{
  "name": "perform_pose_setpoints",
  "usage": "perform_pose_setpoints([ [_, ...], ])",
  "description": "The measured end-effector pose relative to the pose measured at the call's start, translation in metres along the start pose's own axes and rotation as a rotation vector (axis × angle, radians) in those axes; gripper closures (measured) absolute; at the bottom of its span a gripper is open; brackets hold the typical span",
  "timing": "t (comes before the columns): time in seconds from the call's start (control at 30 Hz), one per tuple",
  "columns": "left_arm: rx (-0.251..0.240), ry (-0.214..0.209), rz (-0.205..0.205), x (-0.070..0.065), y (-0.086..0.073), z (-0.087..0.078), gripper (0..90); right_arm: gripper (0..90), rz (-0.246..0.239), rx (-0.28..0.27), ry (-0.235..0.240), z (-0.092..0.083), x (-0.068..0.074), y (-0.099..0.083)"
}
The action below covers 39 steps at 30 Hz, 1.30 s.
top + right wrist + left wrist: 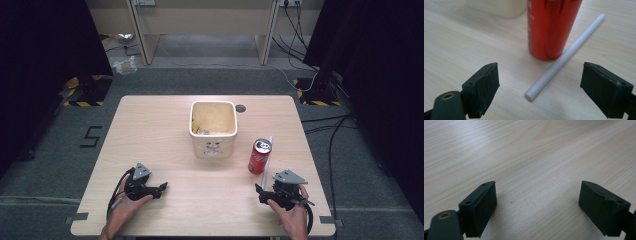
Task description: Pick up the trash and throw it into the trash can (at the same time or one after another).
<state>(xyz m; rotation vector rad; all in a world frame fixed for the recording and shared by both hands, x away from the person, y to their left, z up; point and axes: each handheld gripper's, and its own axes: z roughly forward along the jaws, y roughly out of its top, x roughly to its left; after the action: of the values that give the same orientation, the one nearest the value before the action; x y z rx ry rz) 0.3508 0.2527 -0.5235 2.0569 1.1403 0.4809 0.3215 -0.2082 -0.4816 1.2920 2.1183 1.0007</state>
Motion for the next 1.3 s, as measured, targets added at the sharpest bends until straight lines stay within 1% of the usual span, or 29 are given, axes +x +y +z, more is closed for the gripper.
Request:
perform_pose_setpoints([
  [0.03, 0.000, 0.000, 0.000, 0.000, 0.000, 0.000, 14.2, 15.3, 0.000, 0.000, 0.000, 0.000, 0.000, 0.000],
  [0.13, 0.001, 0.000, 0.001, 0.000, 0.000, 0.000, 14.2, 15.2, 0.012, -0.026, -0.005, -0.002, -0.003, 0.006],
  [0.2, -0.001, 0.000, -0.001, 0.000, 0.000, 0.000, 14.2, 15.2, 0.005, -0.038, 0.001, 0.000, -0.004, 0.009],
  [0.3, 0.001, 0.000, 0.001, 0.000, 0.000, 0.000, 14.2, 15.3, 0.011, -0.044, 0.005, 0.001, -0.004, 0.012],
  [0.33, 0.000, 0.000, 0.000, 0.000, 0.000, 0.000, 14.2, 15.3, 0.003, -0.055, 0.008, 0.003, -0.004, 0.015],
  [0.47, 0.000, -0.001, 0.000, 0.000, 0.000, 0.000, 14.2, 15.3, -0.003, -0.059, 0.013, 0.006, -0.003, 0.021],
  [0.53, -0.001, 0.000, -0.001, 0.000, 0.000, 0.000, 14.2, 15.4, -0.004, -0.066, 0.026, 0.009, -0.003, 0.027],
  [0.63, 0.001, 0.000, 0.001, 0.000, 0.000, 0.000, 14.2, 15.5, -0.001, -0.068, 0.011, 0.013, -0.004, 0.031],
  [0.67, -0.001, 0.000, -0.001, 0.000, 0.000, 0.000, 14.2, 15.6, 0.002, -0.073, 0.013, 0.015, -0.005, 0.032],
  [0.83, 0.000, 0.000, -0.001, 0.000, 0.000, 0.000, 14.2, 17.3, 0.009, -0.095, 0.030, 0.024, -0.010, 0.035],
  [1.0, 0.000, 0.000, -0.001, 0.000, 0.000, 0.000, 14.2, 18.1, 0.007, -0.093, 0.029, 0.032, -0.012, 0.035],
  [1.23, 0.000, 0.000, 0.000, 0.000, 0.000, 0.000, 14.2, 18.6, 0.012, -0.095, 0.031, 0.038, -0.013, 0.036],
  [1.3, 0.000, 0.000, -0.001, 0.000, 0.000, 0.000, 14.2, 19.0, 0.005, -0.097, 0.034, 0.040, -0.013, 0.037],
])
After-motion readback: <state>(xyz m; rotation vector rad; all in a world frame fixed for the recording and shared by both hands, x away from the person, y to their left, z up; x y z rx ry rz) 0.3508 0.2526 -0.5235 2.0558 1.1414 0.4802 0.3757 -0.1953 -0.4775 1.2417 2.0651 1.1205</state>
